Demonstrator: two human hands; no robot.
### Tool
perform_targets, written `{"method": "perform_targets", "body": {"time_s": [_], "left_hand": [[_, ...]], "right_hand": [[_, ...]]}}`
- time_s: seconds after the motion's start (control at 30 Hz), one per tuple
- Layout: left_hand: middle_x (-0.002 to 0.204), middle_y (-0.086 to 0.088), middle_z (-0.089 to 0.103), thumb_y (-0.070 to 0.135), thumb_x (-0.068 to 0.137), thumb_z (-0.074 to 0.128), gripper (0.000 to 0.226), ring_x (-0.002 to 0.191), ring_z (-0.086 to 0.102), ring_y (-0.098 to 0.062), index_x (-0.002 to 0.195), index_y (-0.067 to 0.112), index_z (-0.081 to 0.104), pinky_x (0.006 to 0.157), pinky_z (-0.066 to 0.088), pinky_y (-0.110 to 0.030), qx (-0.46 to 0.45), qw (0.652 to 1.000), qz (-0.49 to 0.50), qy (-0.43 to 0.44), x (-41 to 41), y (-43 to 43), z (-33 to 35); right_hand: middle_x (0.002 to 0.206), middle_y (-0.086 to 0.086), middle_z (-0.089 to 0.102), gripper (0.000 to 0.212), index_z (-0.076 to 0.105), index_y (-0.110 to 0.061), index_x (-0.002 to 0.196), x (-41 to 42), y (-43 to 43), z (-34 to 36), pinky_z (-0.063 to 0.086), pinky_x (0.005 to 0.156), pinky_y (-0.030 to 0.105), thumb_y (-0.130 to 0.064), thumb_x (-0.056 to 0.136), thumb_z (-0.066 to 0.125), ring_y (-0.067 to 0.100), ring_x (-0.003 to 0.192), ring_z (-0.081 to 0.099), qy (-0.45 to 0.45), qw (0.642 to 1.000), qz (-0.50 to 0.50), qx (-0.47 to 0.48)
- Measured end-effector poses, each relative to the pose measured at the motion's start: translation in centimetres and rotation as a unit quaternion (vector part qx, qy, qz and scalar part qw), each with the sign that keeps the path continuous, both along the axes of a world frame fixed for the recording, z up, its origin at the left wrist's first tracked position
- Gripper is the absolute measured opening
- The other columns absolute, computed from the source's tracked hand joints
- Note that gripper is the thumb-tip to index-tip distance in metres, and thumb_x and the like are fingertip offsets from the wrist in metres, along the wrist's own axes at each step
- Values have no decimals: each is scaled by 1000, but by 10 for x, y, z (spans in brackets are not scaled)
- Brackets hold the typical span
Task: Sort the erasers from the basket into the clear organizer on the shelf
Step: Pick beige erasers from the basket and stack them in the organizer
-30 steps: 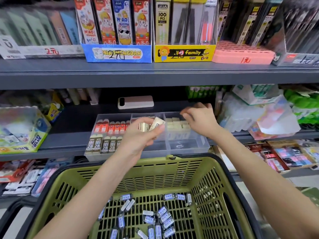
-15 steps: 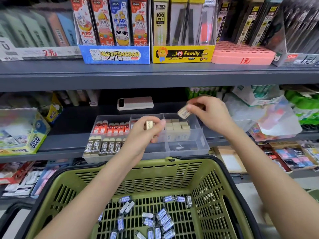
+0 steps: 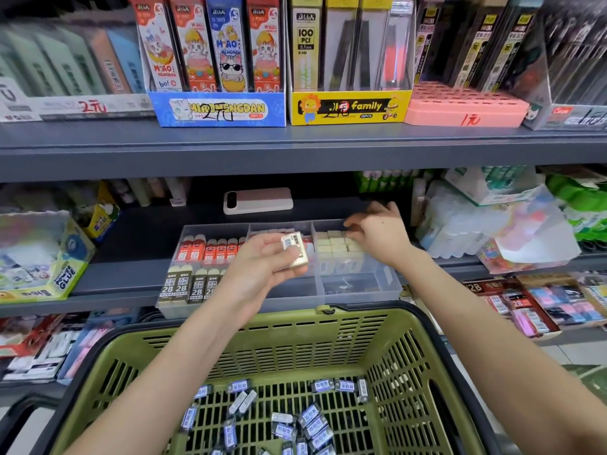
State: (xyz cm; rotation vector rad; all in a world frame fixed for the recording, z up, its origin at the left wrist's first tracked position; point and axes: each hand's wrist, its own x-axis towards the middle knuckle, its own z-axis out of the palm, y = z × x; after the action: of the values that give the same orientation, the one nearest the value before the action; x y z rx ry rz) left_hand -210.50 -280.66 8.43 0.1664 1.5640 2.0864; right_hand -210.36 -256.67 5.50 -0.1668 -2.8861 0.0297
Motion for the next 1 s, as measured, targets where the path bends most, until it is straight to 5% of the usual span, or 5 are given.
{"method": "perform_targets", "body": {"time_s": [0.23,0.43,0.73,0.87,1.0], "left_hand": [[97,-12,72,4,82,69,27,83,72,-21,108,7,65,68,56,-25,-31,998,5,48,-4,11,-4],[82,-4,73,10,84,68,12,70,61,-11,96,11,69,61,49,-20,-73,991,-83,80,-8,31,-1],[82,1,73,16,87,64,6,76,64,-11,93,15,66,73,51,-25,-90,972,-159,147,-16,75,-2],[120,7,66,39,94,51,29,116,55,-17,112,25,68,99,38,-34,-385,736,-112,545,-31,81,-17],[154,8,31,56,96,33,37,145,16,-20,126,50,54,115,-4,-47,-490,582,-191,621,-41,84,-29]], "right_hand": [[107,-3,67,30,63,-27,115,9,1,11,19,86,32,-21,95,41,20,112,45,-20,1000,2,14],[124,-12,60,33,59,-23,124,51,-12,52,35,98,21,-12,92,56,4,117,49,-25,923,174,-342],[91,-4,67,26,66,-33,96,67,16,57,47,77,24,-12,81,70,7,83,55,16,863,140,-485],[95,-10,67,15,67,-27,93,60,31,49,43,81,21,-21,81,71,5,90,57,129,936,35,-326],[105,-1,70,21,71,-17,99,49,34,38,39,89,41,-27,81,70,27,105,52,102,989,26,-101]]}}
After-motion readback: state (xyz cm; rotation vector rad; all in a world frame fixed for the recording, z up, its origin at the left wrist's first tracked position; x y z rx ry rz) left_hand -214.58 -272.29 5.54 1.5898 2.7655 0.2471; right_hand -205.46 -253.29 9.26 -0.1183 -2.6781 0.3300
